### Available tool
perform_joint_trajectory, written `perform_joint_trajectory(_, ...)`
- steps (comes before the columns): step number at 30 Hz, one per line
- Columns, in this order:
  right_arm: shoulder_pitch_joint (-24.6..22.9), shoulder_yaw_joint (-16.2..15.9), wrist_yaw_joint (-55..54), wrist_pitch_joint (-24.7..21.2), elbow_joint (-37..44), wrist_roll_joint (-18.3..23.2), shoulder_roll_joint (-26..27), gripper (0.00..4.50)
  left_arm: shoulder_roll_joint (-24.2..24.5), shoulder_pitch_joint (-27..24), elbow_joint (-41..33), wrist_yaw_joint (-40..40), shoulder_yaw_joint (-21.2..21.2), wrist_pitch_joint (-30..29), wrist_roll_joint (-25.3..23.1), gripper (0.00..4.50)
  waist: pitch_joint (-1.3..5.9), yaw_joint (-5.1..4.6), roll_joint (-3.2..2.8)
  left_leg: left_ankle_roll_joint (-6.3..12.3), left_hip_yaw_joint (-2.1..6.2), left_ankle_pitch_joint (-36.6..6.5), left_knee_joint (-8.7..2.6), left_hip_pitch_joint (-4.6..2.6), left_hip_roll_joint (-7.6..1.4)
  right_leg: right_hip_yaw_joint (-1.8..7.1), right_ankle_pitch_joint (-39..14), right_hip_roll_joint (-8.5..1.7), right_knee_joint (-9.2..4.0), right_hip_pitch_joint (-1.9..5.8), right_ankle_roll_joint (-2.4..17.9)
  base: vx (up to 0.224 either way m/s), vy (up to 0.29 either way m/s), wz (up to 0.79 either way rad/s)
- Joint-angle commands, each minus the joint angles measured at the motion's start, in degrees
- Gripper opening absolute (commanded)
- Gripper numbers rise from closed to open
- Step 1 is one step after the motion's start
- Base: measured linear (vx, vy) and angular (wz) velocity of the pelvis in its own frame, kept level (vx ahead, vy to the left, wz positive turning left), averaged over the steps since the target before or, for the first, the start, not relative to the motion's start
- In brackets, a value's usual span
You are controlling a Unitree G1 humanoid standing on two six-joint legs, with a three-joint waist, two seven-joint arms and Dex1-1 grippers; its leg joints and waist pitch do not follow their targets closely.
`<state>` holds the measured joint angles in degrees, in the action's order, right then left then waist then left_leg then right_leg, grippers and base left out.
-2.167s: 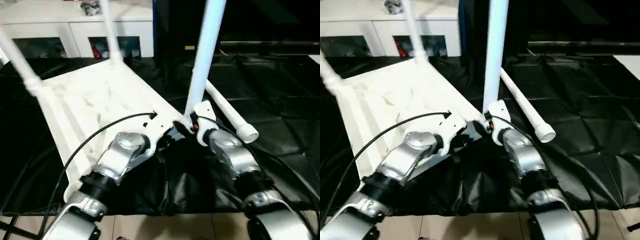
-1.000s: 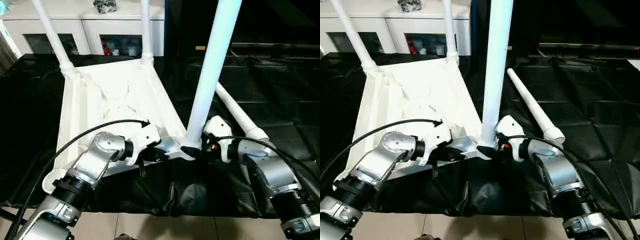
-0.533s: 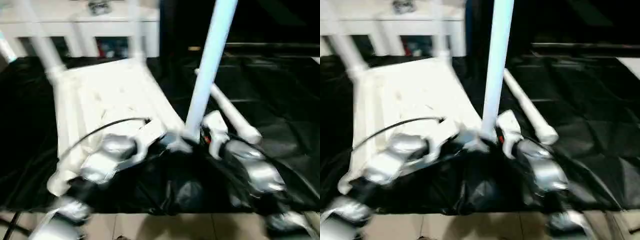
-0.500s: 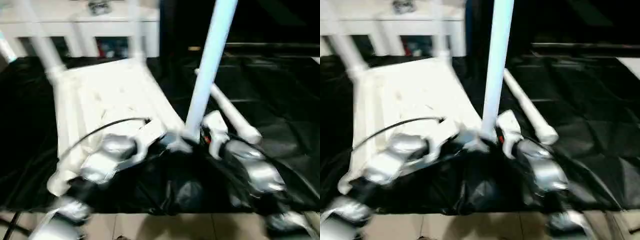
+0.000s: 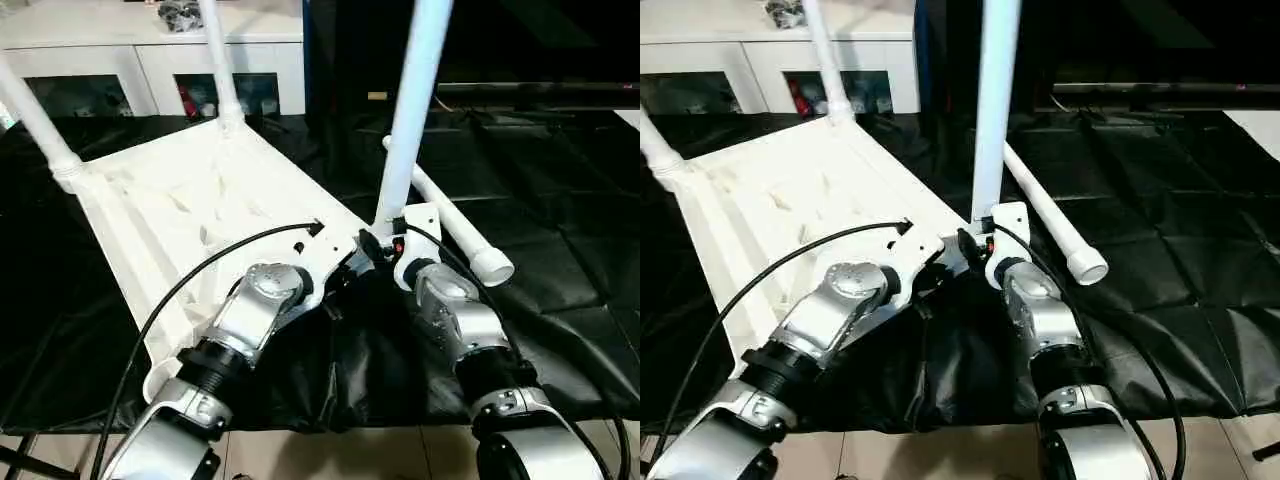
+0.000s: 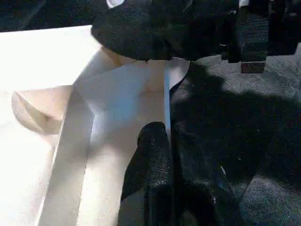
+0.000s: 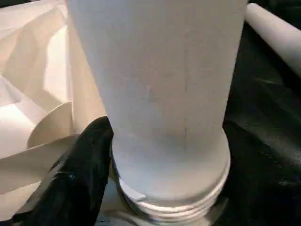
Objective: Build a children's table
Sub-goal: Rotate leg to tighten
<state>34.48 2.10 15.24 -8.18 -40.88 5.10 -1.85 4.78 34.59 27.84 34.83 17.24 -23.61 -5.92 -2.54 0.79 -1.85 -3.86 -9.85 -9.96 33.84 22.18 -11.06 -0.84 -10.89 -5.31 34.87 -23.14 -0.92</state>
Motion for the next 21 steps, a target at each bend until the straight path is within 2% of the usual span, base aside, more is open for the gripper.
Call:
perform_joint_trajectory(1, 0.45, -2.12, 2.17, 0.27, -0.43, -0.35, -0.55, 3.81, -0.56, -0.48, -2.72, 3.2, 1.1, 4.94, 2.64, 0.0, 3.66, 0.43, 0.83, 2.99, -0.22, -11.53, -3.88, -0.61, -0.83, 0.57, -8.36, -1.38, -4.25, 2.64, 13.03, 0.0, 0.0, 0.0)
perform_joint_trajectory(3, 0.08, -2.94, 2.75, 1.53, 0.07, -1.51, -2.27, 4.01, 0.28, -0.81, -2.97, 4.28, 1.13, 5.88, 2.82, 0.0, 3.65, 0.7, 0.83, 2.96, -0.27, -11.11, -3.83, -0.67, -0.87, 0.59, -7.94, -1.39, -4.25, 2.58, 13.13, 0.0, 0.0, 0.0)
perform_joint_trajectory(5, -1.57, -3.49, 6.47, 1.61, 2.8, -1.43, -5.03, 4.01, 1.84, -1.26, -3.54, 6.63, 1.02, 6.97, 3.26, 0.0, 3.58, 1.06, 0.89, 3.08, -0.38, -11.45, -3.81, -0.69, -0.85, 0.66, -8.45, -1.42, -4.31, 2.56, 12.91, 0.0, 0.0, 0.0)
perform_joint_trajectory(6, -3.02, -4.28, 9.82, 1.19, 5.33, -1.19, -6.84, 4.01, 2.9, -1.57, -4.07, 8.23, 0.99, 7.37, 3.6, 0.0, 3.53, 1.44, 0.67, 3.23, -0.35, -11.99, -3.85, -0.82, -0.86, 0.66, -8.77, -1.33, -4.37, 2.6, 12.38, 0.0, 0.0, 0.0)
perform_joint_trajectory(8, -5.19, -5.91, 14.73, 0.88, 9.05, -1.15, -9.39, 4.01, 4.26, -1.93, -4.74, 10.41, 1.02, 7.54, 4.04, 0.0, 3.52, 1.69, 0.85, 3.5, -0.38, -11.48, -3.86, -0.74, -0.94, 0.7, -8.0, -1.29, -4.29, 2.63, 12.24, 0.0, 0.0, 0.0)
perform_joint_trajectory(9, -6.13, -6.67, 16.85, 0.76, 10.66, -1.23, -10.51, 4.01, 4.85, -2.09, -5.02, 11.43, 1.05, 7.68, 4.2, 0.0, 3.53, 1.77, 0.66, 3.53, -0.36, -11.65, -3.87, -0.77, -0.97, 0.68, -7.67, -1.24, -4.29, 2.64, 12.2, 0.0, 0.0, 0.0)
perform_joint_trajectory(10, -7.13, -7.53, 19.16, 0.74, 12.31, -1.45, -11.82, 4.01, 5.52, -2.25, -5.28, 12.63, 1.11, 7.85, 4.37, 0.0, 3.5, 1.65, 0.68, 3.5, -0.28, -11.57, -3.95, -0.57, -0.97, 0.67, -7.33, -1.27, -4.16, 2.7, 12.33, 0.0, 0.0, 0.0)
perform_joint_trajectory(12, -9.12, -9.35, 24.02, 0.88, 15.46, -2.01, -14.9, 4.01, 7.04, -2.61, -5.82, 15.46, 1.39, 8.49, 4.78, 0.0, 3.45, 1.75, 0.58, 3.48, -0.26, -12.29, -3.92, -0.63, -0.98, 0.69, -8.14, -1.32, -4.28, 2.68, 12.26, 0.0, 0.0, 0.0)
perform_joint_trajectory(15, -11.37, -11.12, 32.4, -0.31, 19.94, 0.73, -18.91, 4.01, 9.24, -3.21, -7.09, 20.5, 1.92, 9.8, 6.12, 0.0, 3.41, 1.68, 0.56, 3.44, -0.21, -13.15, -4.02, -0.6, -1.05, 0.73, -9.26, -1.35, -4.32, 2.63, 12.32, 0.0, 0.0, 0.0)
perform_joint_trajectory(16, -11.5, -11.21, 32.97, -0.42, 20.24, 1.05, -19.14, 4.01, 9.4, -3.22, -7.15, 20.87, 1.99, 9.87, 6.2, 0.0, 3.41, 1.72, 0.5, 3.45, -0.23, -13.92, -4.02, -0.81, -1.06, 0.72, -9.9, -1.31, -4.46, 2.58, 12.46, 0.0, 0.0, 0.0)
perform_joint_trajectory(20, -11.68, -11.52, 34.79, -0.29, 20.67, 1.85, -19.8, 4.01, 10.35, -3.38, -7.56, 23.09, 2.57, 10.15, 6.55, 0.0, 3.42, 1.58, 0.41, 3.19, -0.19, -13.88, -4.07, -0.78, -1.15, 0.74, -9.88, -1.36, -4.37, 2.42, 13.1, 0.0, 0.0, 0.0)
perform_joint_trajectory(21, -11.62, -11.99, 36.74, 0.31, 20.66, 1.75, -20.31, 4.01, 12.22, -3.73, -8.36, 27.28, 4.01, 10.19, 6.88, 0.0, 3.48, 1.69, 0.49, 3.17, -0.18, -13.63, -4.06, -0.84, -1.19, 0.73, -9.5, -1.41, -4.3, 2.41, 13.32, 0.0, 0.0, 0.0)
